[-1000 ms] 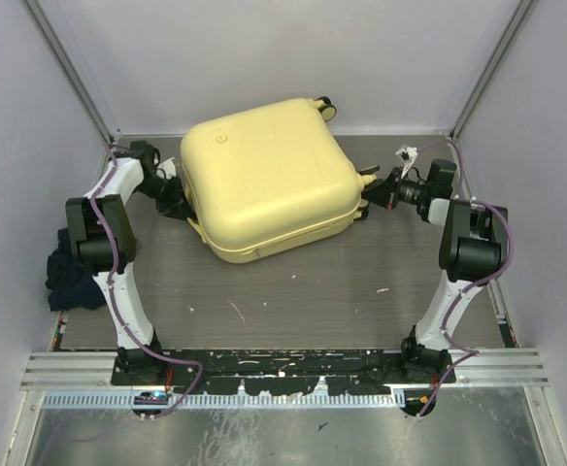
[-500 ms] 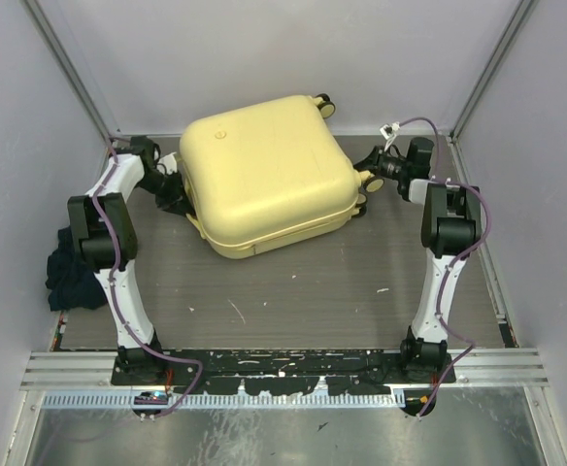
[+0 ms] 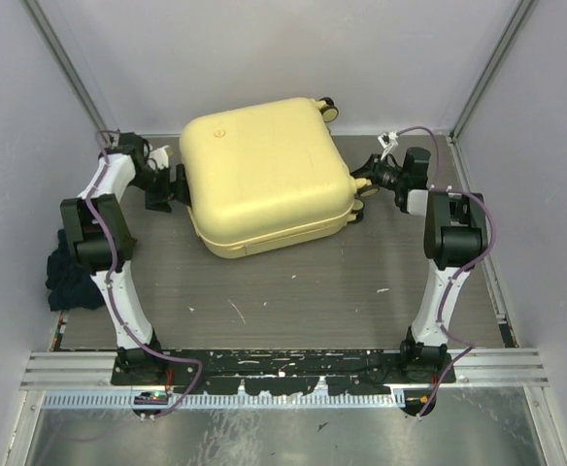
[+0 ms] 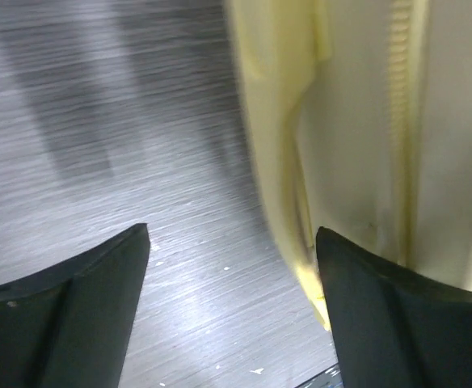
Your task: Pack the luggage
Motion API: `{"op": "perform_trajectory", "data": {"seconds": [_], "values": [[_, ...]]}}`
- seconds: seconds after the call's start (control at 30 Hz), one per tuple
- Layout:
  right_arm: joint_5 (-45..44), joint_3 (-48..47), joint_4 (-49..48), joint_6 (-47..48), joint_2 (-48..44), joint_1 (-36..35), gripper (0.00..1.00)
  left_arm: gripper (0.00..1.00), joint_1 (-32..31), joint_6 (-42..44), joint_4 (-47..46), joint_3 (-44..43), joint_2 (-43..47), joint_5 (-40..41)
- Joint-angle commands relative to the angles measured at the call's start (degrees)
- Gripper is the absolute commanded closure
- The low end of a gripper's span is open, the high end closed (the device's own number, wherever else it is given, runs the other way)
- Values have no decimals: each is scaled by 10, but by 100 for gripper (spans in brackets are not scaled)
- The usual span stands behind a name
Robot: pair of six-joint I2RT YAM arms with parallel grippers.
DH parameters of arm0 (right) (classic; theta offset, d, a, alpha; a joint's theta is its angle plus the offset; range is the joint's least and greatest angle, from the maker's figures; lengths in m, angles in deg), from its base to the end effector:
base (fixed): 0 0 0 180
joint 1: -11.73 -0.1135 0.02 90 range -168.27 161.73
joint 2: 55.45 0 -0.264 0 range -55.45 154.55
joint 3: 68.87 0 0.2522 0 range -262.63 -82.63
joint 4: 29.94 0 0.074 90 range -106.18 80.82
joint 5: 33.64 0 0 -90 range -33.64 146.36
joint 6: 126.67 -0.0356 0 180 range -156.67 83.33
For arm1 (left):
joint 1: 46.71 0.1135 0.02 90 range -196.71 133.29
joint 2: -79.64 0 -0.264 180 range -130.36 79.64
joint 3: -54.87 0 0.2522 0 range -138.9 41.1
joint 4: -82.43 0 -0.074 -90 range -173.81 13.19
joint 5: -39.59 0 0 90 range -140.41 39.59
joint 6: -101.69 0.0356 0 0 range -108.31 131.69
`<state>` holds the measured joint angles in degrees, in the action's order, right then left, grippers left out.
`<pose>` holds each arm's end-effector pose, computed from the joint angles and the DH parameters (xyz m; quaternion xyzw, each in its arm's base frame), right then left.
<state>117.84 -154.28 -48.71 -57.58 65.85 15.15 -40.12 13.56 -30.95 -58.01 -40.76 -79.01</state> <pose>0.4495 0.0045 0.1644 -0.1511 0.7399 0.4840 0.4421 0.4315 0.0327 0.2069 -0.0055 0.9603 -0.2341 0.1514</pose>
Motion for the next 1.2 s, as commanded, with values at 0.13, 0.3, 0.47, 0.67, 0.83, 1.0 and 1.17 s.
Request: {"op": "perform_trajectory", "data": {"seconds": [0.13,0.3,0.47,0.67,0.83,1.0,1.17], "values": [[10,125,12,31,-134,-68,99,2,106,49,-17,-152,89,46],[-11,196,13,38,-197,-106,100,2,91,111,7,-255,136,-51],[-47,261,2,18,-267,-155,99,2,-41,243,117,-258,196,-124],[-123,325,-8,12,-354,-219,100,2,-272,451,205,-131,303,-100],[-190,349,-9,11,-386,-249,99,2,-443,568,227,-59,353,-41],[-213,364,-9,26,-403,-261,99,1,-557,627,269,-57,338,10],[-235,378,-10,46,-418,-263,99,2,-614,639,233,-29,313,59]]}}
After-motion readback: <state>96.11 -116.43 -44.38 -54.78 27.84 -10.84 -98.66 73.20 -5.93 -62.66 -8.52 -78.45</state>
